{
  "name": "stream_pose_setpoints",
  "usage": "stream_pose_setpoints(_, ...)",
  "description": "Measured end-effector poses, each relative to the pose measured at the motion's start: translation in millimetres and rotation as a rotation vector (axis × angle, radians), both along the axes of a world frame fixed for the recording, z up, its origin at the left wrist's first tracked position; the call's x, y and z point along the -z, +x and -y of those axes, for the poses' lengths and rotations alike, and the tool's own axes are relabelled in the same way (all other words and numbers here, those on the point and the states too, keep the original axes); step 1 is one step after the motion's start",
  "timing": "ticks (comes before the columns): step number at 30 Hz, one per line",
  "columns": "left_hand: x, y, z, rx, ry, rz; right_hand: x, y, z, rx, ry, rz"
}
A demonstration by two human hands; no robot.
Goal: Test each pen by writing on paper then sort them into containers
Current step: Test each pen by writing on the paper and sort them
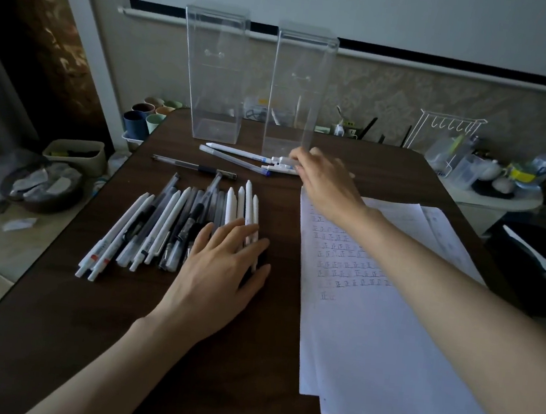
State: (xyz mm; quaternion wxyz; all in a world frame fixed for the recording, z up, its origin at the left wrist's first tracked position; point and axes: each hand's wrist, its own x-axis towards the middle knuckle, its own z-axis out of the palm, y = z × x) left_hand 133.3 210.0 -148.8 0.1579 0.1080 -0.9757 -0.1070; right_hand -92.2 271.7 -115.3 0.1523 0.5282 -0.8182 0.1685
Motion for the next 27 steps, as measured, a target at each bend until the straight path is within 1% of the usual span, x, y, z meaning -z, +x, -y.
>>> stream_pose_setpoints(1,-1,1,0,0.012,0.000,-0.008,-3,8,-9,0.025,-0.011,-0.031)
stream_pose_setpoints(3,-4,2,-2,0.054,0.014,-0.034,-6,22,-31,0.118,0.032,-0.053)
stream_pose_setpoints(6,-11,5,-11,0.168,0.048,-0.062,-3,46,-70,0.213,0.074,-0.067)
stream_pose_setpoints(10,-19,10,-30,0.420,0.102,-0.014,10,68,-108,0.257,-0.022,-0.009)
stream_pose_setpoints(13,-18,14,-43,0.630,0.038,0.090,22,76,-121,0.266,-0.065,-0.026)
stream_pose_setpoints(16,-15,15,-48,0.692,-0.015,0.156,30,77,-124,0.249,-0.155,-0.102)
stream_pose_setpoints(19,-13,13,-48,0.687,0.022,0.183,26,75,-127,0.165,-0.322,-0.102)
stream_pose_setpoints(20,-12,13,-48,0.687,0.031,0.184,23,75,-128,0.119,-0.414,-0.071)
stream_pose_setpoints(21,-12,13,-47,0.687,0.035,0.181,19,76,-129,0.071,-0.519,0.010)
stream_pose_setpoints(23,-11,14,-47,0.688,0.036,0.179,13,81,-132,0.020,-0.696,0.289)
stream_pose_setpoints(24,-11,14,-47,0.689,0.037,0.181,11,84,-133,0.055,-0.724,0.391)
stream_pose_setpoints(26,-12,13,-46,0.689,0.043,0.190,10,88,-134,0.168,-0.699,0.545)
stream_pose_setpoints(27,-12,13,-46,0.688,0.042,0.196,9,90,-135,0.199,-0.688,0.671)
